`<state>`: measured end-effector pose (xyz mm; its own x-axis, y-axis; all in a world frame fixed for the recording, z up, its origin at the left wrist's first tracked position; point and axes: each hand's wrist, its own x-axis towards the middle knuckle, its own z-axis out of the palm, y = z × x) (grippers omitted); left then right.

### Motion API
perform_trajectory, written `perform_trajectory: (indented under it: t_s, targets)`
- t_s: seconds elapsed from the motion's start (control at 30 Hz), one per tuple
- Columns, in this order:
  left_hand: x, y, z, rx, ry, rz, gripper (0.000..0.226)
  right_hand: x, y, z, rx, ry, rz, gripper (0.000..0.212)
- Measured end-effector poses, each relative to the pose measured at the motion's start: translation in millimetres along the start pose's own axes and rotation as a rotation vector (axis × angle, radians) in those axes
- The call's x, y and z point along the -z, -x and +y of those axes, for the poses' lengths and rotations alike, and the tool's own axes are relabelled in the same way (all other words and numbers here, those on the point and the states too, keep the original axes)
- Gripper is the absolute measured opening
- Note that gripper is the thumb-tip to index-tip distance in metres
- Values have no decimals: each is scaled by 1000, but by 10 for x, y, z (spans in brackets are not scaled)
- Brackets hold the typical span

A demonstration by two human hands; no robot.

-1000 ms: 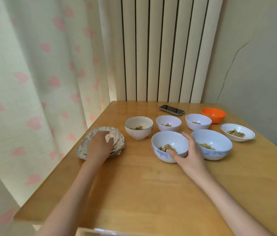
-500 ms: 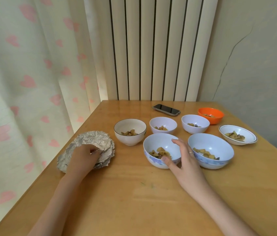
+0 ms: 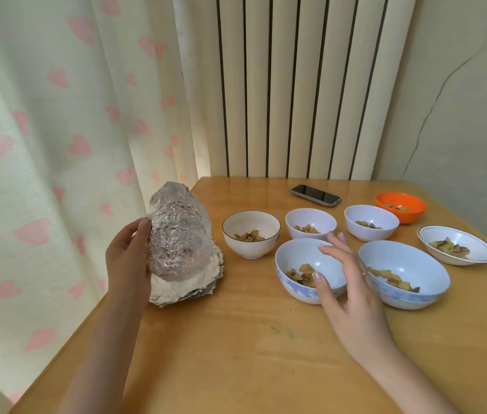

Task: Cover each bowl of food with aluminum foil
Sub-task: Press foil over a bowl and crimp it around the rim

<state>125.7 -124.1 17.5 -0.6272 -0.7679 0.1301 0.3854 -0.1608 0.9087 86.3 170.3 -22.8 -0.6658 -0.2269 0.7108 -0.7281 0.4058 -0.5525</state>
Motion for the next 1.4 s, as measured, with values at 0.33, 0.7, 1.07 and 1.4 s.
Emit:
perform_trajectory:
  t_s: [0.33,0.7,1.07,1.4]
  targets:
    - [-245,769,96,210,-128,-540,28,-9,-187,-632,-754,-878,-408,47]
    - [-369,1048,-124,387,-282,-806,35,291,-3,-414,-847,-503,-272,12]
    - [-705,1126,-304,520,-188,-879,37,773,-160,-199,-745,-405,-339,14]
    - [-792,950,-418,489,-26,-594,32,929,-1376,1400,-480,588,-537,30]
